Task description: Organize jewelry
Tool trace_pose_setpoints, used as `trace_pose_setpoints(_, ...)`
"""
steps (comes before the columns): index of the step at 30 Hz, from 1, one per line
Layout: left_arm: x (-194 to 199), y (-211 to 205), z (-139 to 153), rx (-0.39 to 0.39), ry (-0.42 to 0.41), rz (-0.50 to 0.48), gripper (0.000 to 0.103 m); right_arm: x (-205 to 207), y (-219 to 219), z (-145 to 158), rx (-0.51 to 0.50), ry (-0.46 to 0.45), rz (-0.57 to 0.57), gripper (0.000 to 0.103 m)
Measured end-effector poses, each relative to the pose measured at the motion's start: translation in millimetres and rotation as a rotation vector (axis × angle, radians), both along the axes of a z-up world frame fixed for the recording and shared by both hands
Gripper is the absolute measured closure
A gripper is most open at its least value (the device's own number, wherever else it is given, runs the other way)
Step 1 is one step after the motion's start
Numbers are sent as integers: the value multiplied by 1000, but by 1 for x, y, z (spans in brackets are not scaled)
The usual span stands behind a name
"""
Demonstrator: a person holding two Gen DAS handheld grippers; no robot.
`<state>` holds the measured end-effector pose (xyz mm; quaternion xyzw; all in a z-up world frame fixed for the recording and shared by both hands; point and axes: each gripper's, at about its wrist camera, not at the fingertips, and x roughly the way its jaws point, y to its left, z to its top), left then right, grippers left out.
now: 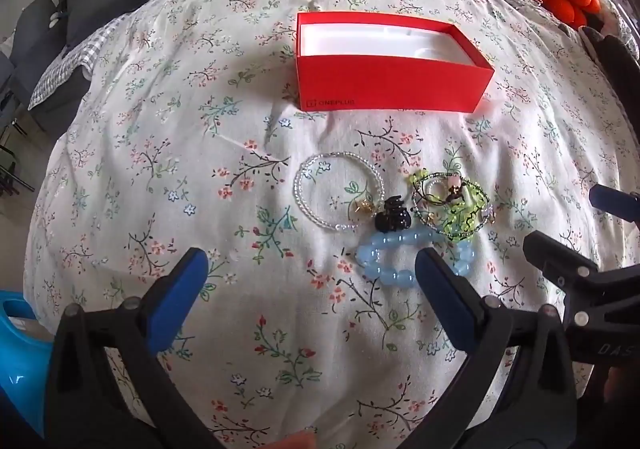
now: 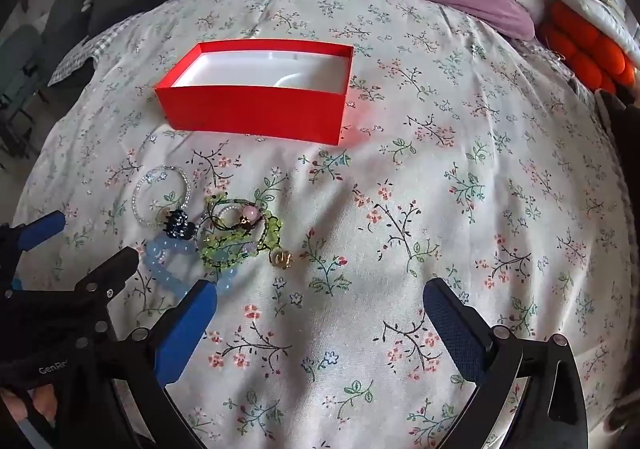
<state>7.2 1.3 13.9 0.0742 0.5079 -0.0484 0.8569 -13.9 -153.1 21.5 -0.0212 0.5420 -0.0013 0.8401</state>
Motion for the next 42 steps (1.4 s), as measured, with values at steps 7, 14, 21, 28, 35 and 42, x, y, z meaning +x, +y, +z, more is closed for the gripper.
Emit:
trace_pose_setpoints(7, 0, 2, 2, -2, -11, 3, 0, 1, 0, -3, -11, -3, -9, 0)
trace_pose_setpoints(14, -1, 4, 3, -4, -18, 3, 0, 2, 0, -1, -21, -7, -10, 0)
trace_pose_setpoints(21, 0, 6, 5, -11, -23, 8, 0, 2, -1, -1, -21, -7, -10, 0)
trace_pose_setpoints(28, 0, 6, 5, -11, -23, 7, 0, 2, -2, -1, -19, -11, -13, 0)
trace_pose_setpoints(35, 0, 6, 5, -11, -23, 7, 0, 2, -3, -1, -19, -13, -15, 0)
trace_pose_setpoints(42, 0, 6, 5, -11, -23, 8, 0, 2, -2, -1, -20, -13, -16, 0)
